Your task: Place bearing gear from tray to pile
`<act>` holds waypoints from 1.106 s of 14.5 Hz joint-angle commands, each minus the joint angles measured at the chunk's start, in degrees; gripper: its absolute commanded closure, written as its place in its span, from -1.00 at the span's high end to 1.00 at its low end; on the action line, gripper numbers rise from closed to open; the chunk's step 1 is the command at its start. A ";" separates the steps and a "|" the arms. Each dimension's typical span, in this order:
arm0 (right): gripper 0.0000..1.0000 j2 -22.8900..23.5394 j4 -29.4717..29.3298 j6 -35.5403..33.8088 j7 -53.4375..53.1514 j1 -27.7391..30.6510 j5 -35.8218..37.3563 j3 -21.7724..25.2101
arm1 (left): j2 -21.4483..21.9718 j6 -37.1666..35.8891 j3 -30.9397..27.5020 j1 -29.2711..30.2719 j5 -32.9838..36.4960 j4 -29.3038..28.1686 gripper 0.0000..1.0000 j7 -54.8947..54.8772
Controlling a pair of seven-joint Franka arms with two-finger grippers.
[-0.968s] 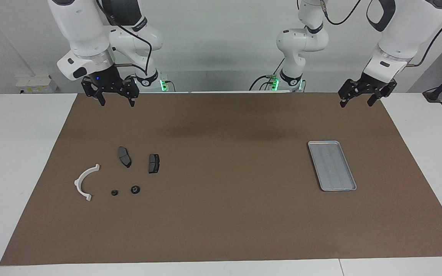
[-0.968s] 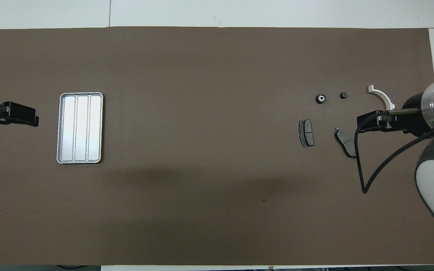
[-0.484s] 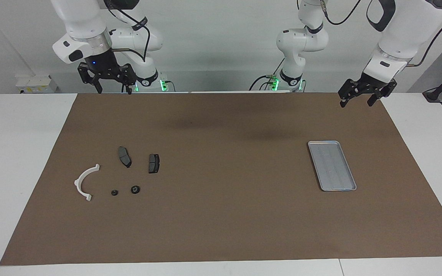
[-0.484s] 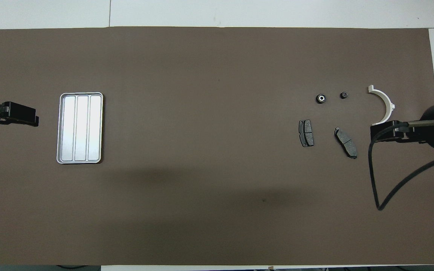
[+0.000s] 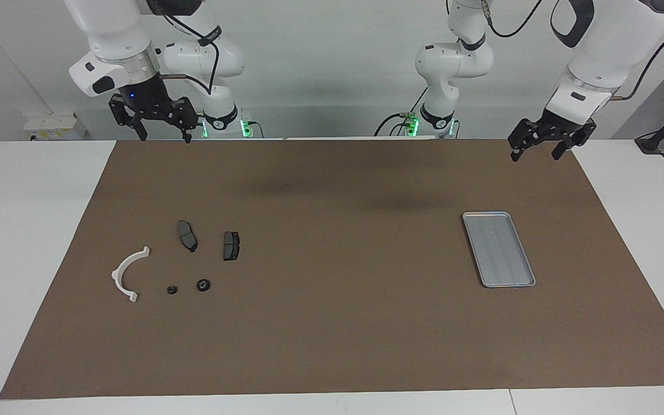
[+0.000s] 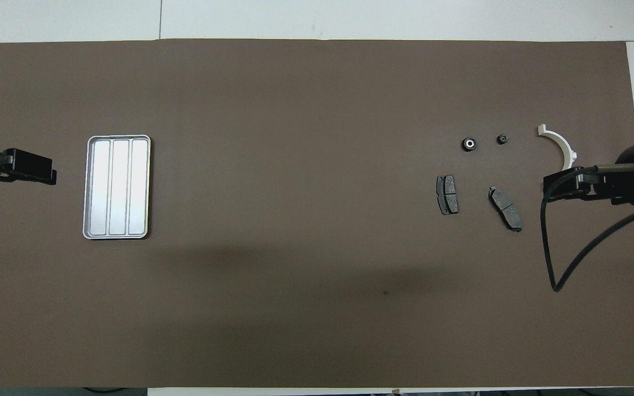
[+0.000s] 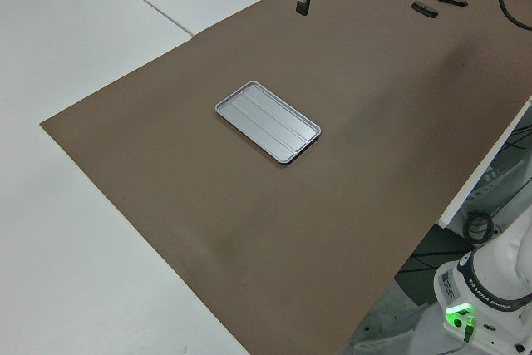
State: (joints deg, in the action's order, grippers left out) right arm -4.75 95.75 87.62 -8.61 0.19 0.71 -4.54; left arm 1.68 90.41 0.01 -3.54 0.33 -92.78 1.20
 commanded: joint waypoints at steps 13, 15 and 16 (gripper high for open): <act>1.00 0.88 -2.68 -2.19 1.58 -1.68 -1.41 2.25 | 0.87 0.38 -0.63 -0.68 -0.68 -1.09 1.00 0.56; 1.00 0.80 -2.59 -2.02 1.32 -1.68 -1.15 2.08 | 0.87 0.38 -0.63 -0.68 -0.68 -1.09 1.00 0.56; 1.00 0.80 -2.68 -1.40 1.32 -1.68 -0.89 2.08 | 0.87 0.38 -0.63 -0.68 -0.68 -1.09 1.00 0.56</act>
State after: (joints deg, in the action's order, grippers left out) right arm -3.62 93.32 86.55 -8.60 -1.84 0.71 -2.47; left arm 1.68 90.41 0.01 -3.54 0.33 -92.78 1.20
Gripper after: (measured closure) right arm 0.000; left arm 0.000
